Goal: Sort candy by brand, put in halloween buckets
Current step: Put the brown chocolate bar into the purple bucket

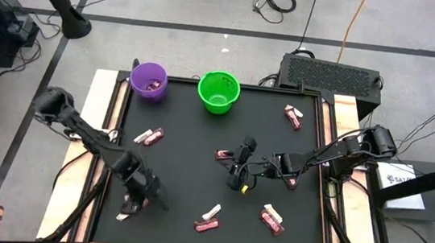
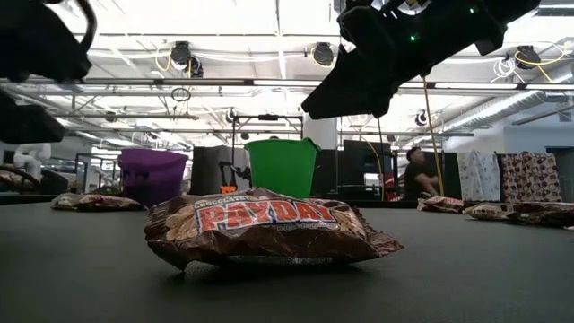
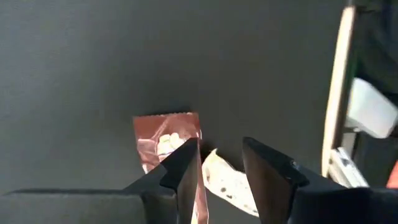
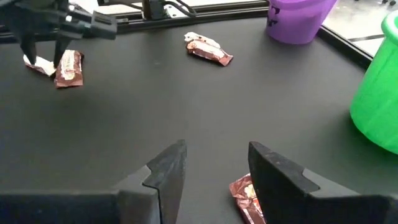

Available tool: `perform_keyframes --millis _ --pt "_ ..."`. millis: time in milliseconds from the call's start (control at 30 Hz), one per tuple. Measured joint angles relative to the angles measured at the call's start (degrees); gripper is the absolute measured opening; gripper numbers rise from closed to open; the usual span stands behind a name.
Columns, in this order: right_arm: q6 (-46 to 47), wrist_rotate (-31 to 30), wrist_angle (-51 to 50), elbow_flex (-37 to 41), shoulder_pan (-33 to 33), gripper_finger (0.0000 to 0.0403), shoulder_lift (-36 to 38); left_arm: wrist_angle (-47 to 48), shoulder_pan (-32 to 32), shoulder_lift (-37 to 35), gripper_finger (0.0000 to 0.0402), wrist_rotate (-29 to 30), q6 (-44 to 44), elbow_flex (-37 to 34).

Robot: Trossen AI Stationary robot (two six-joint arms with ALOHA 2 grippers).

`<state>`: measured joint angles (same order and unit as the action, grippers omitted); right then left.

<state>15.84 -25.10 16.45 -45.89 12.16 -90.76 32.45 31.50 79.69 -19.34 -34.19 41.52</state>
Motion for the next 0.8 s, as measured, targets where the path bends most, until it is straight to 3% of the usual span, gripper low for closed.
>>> perform_keyframes --millis 167,567,800 --pt "0.0 -0.02 0.48 0.0 0.0 0.0166 0.0 -0.02 1.77 3.09 0.0132 6.11 -0.05 1.77" --pt "-0.42 -0.04 1.31 0.0 0.0 0.0166 0.0 0.15 2.24 4.6 0.0134 10.68 -1.52 1.95" --pt "-0.44 -0.04 1.31 0.0 0.0 0.0166 0.0 1.08 2.23 4.58 0.0196 10.8 -0.42 1.95"
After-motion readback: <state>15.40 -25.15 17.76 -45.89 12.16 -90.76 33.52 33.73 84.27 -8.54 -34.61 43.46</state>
